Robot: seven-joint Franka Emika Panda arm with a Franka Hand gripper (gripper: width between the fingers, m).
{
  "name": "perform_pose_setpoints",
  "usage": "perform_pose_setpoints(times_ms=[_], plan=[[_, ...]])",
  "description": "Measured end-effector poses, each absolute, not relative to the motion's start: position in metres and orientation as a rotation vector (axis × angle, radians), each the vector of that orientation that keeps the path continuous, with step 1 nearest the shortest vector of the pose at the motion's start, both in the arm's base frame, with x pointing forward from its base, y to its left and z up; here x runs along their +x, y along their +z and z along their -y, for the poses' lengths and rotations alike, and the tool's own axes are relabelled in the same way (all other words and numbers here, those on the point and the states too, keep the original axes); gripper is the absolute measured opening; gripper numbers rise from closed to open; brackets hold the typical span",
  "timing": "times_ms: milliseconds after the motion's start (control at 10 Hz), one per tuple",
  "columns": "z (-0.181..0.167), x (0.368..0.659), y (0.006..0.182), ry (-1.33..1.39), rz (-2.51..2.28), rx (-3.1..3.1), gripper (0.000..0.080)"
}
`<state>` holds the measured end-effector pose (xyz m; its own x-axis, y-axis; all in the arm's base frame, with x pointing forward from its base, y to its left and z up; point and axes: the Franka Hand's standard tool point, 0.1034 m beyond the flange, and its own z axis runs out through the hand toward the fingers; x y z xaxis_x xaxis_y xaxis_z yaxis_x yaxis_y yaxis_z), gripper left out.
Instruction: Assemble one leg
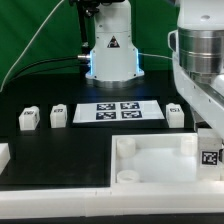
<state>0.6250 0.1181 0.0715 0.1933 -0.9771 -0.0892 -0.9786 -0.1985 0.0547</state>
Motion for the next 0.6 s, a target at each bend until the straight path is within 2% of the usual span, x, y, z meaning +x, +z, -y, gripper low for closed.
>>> perform_pose_setpoints(times_ms=[200, 600], plan=[[-0.118, 0.6232, 0.0708, 0.167, -1.707, -2.608, 0.0649], [-0.1191, 0.6224, 0.0703, 0.169, -1.672, -2.628, 0.0649]])
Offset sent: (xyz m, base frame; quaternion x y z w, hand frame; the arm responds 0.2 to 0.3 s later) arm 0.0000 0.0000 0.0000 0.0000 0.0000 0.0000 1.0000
